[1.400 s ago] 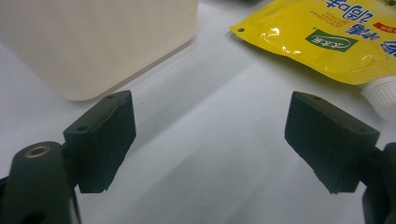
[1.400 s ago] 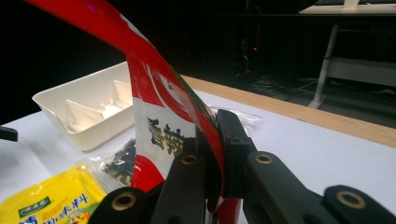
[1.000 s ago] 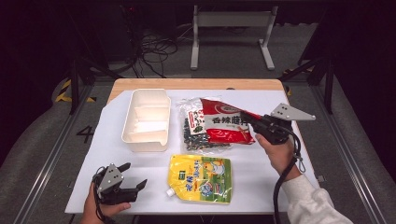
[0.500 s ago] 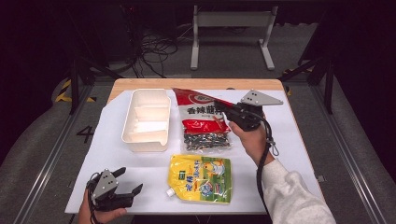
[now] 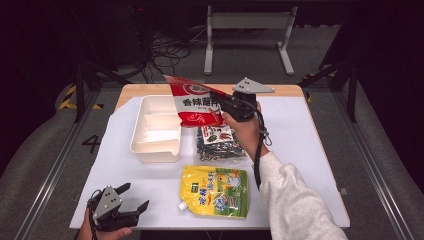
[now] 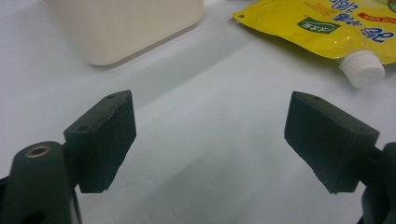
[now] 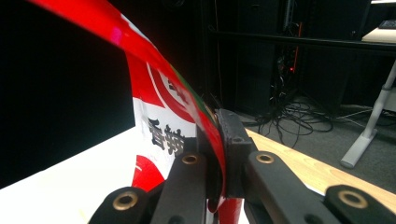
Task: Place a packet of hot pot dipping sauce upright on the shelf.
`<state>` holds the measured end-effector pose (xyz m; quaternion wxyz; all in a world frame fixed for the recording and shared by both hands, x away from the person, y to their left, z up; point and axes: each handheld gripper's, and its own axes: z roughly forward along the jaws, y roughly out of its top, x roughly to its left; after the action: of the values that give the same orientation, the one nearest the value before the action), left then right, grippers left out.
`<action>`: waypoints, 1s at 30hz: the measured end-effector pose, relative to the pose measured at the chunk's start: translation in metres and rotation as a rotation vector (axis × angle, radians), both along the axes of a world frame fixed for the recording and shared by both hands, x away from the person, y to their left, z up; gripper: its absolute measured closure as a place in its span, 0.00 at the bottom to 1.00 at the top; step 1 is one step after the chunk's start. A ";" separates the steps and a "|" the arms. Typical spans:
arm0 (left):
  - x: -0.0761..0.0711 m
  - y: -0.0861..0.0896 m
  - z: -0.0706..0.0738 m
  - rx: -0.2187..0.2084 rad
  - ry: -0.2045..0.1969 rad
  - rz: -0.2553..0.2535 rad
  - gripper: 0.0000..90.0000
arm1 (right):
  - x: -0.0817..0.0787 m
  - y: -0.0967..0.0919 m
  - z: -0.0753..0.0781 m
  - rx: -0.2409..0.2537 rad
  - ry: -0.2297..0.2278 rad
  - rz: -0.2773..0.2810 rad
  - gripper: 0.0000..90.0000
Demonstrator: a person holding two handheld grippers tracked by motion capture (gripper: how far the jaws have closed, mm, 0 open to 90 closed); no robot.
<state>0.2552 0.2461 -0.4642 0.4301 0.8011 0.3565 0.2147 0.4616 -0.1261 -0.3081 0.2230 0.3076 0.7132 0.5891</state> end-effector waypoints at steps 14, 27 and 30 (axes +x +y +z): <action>-0.008 0.005 0.001 -0.038 0.002 -0.011 0.19 | 0.037 0.051 -0.006 0.004 0.016 -0.013 0.97; -0.019 0.012 0.000 -0.055 -0.002 0.007 0.20 | 0.077 0.094 -0.022 0.030 0.069 -0.052 0.97; -0.020 0.012 0.000 -0.051 -0.002 0.009 0.20 | 0.083 0.102 -0.028 0.033 0.076 -0.045 0.97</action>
<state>0.2350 0.2584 -0.4641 0.4497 0.7882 0.3648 0.2084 0.5446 -0.0244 -0.3357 0.2039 0.3494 0.7043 0.5834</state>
